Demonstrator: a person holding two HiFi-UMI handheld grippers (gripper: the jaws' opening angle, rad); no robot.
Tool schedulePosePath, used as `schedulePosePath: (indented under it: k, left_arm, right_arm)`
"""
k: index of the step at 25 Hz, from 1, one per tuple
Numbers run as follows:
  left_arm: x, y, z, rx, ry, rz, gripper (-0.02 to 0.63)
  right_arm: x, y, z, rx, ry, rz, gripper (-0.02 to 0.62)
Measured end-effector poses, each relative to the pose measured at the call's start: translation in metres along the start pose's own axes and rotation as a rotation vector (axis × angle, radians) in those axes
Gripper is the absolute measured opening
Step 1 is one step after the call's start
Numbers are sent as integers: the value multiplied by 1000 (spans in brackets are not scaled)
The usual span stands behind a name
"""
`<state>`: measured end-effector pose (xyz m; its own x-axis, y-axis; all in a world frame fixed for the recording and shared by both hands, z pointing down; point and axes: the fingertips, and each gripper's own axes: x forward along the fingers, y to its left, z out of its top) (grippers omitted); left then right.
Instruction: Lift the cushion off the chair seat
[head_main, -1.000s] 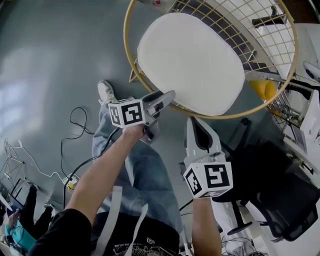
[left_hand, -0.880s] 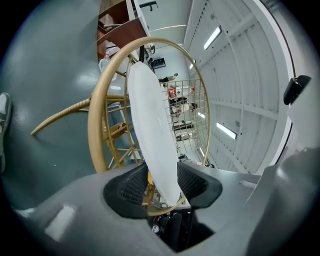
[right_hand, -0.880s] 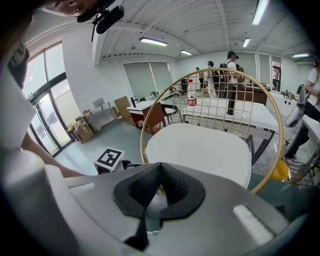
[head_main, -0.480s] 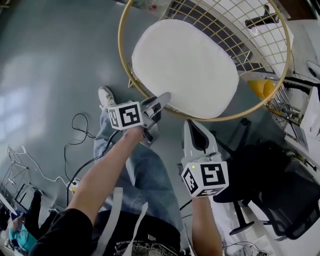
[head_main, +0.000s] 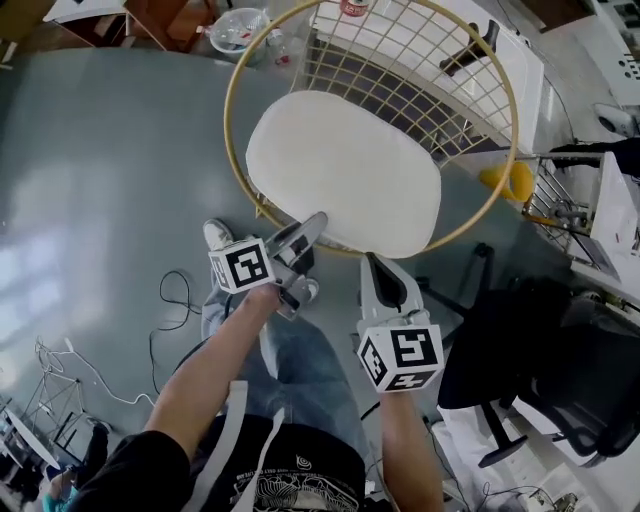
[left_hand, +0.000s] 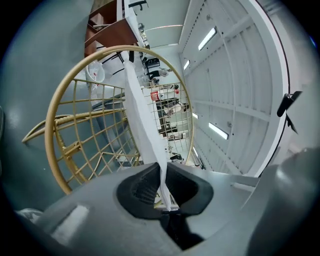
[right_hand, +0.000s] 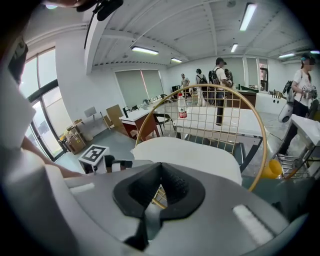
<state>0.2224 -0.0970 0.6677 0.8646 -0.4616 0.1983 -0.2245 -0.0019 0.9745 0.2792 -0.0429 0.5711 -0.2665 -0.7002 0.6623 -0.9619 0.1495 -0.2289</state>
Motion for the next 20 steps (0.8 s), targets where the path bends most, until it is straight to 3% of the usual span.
schedulePosePath:
  k: [10, 17, 20]
  left_arm:
    - [-1, -78, 19, 78, 10, -75, 32]
    - [-12, -141, 20, 156, 25, -91, 31]
    - [-29, -159, 17, 188, 11, -57, 31]
  right_arm:
    - [-41, 9, 32, 30, -81, -53, -3]
    - [-81, 14, 60, 68, -172, -66, -3]
    - [-99, 21, 70, 89, -207, -59, -3]
